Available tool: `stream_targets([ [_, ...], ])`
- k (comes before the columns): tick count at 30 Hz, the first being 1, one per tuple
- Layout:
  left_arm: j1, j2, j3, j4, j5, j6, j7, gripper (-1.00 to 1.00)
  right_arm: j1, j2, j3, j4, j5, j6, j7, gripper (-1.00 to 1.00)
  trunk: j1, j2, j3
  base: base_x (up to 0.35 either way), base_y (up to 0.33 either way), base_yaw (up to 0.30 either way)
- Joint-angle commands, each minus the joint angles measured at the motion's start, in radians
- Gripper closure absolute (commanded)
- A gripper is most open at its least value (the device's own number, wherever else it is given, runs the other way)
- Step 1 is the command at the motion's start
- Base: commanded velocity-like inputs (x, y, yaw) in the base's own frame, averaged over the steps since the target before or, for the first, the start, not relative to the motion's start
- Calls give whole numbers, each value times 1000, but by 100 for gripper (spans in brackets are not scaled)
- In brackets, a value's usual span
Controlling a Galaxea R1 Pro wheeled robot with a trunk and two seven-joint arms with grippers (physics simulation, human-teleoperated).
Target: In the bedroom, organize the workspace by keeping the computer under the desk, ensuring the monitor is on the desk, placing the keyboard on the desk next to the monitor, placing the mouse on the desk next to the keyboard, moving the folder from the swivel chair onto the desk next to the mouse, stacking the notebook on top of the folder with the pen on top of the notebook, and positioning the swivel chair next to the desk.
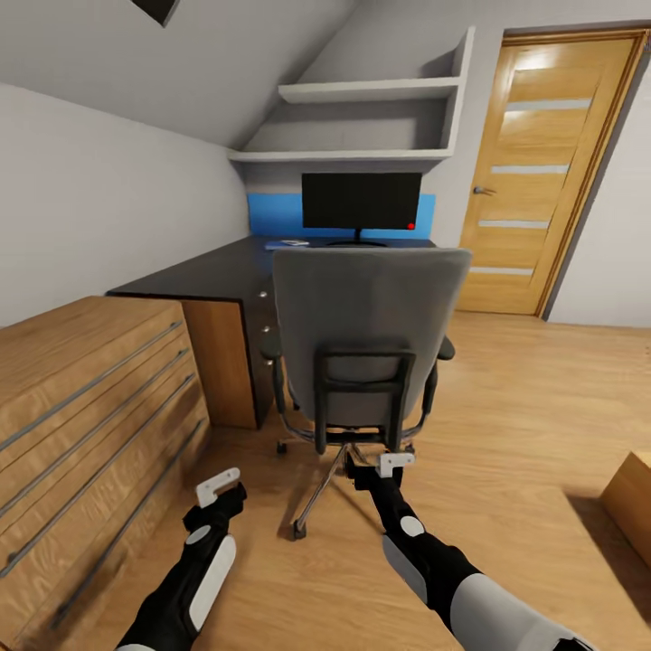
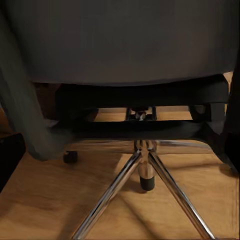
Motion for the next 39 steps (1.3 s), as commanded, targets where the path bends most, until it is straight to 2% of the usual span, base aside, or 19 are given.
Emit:
stream_targets([
  [1,0,1,-12,-2,5,5,7,-100,-1,0,8,1,-6,-4,-8,-100,0,0,-1,-1,1,-272],
  [4,0,1,-44,1,5,5,7,-100,-1,-1,8,1,-6,-5,-8,-100,0,0,1,-1,1,-272],
  [14,0,0,-58,17,4,6,7,-100,-1,1,9,2,-5,-5,-8,-100,0,0,5,0,0,-267],
  [18,0,0,-68,19,4,6,7,-100,-1,1,10,2,-4,-4,-8,-100,0,0,5,0,0,-83],
  [19,0,0,-77,19,4,6,7,-100,-1,1,10,2,-4,-4,-8,-100,0,0,5,0,0,-33],
  [21,0,0,-121,19,4,5,7,-100,-1,1,10,3,-4,-5,-7,-100,0,0,5,0,0,-19],
  [23,0,1,-189,19,5,4,9,-100,-1,1,10,3,9,-5,-7,-100,0,0,6,0,0,-9],
  [24,0,1,-240,19,5,3,10,-100,-1,1,10,4,36,-5,-8,-100,0,0,6,0,0,-3],
  [26,0,0,-265,20,6,3,10,-100,-1,1,10,5,52,-5,-9,-100,0,0,6,0,0,-2],
  [29,0,1,-284,21,6,3,11,-100,-1,1,10,5,66,-5,-9,-100,0,0,6,0,0,0],
  [34,0,1,-295,34,6,2,12,-100,-1,1,10,6,72,-5,-9,-100,0,0,6,11,0,0],
  [39,0,0,-299,41,5,1,12,-100,-1,1,10,7,73,-5,-9,-100,0,0,6,249,0,0],
])
